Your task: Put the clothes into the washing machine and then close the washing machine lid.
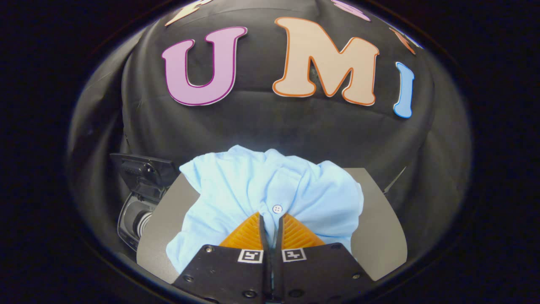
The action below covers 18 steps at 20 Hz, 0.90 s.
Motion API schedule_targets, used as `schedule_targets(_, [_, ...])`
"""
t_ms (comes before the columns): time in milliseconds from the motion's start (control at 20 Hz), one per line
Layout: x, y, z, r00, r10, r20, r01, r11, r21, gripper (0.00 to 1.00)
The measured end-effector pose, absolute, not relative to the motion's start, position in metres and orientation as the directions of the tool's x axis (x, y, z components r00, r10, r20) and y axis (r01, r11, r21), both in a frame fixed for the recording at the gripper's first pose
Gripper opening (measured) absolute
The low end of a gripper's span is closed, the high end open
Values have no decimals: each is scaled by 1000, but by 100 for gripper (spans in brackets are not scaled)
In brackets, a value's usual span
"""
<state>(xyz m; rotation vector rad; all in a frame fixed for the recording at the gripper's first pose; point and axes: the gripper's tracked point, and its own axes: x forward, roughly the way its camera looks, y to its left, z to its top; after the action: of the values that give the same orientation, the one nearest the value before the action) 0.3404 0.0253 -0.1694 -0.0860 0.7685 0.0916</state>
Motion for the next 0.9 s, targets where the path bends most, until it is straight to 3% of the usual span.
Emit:
schedule_targets(450, [339,32,-170,711,88,-698,-131,991,-9,2])
schedule_targets(900, [311,106,-162,734,183,-655,-223,975,22,2])
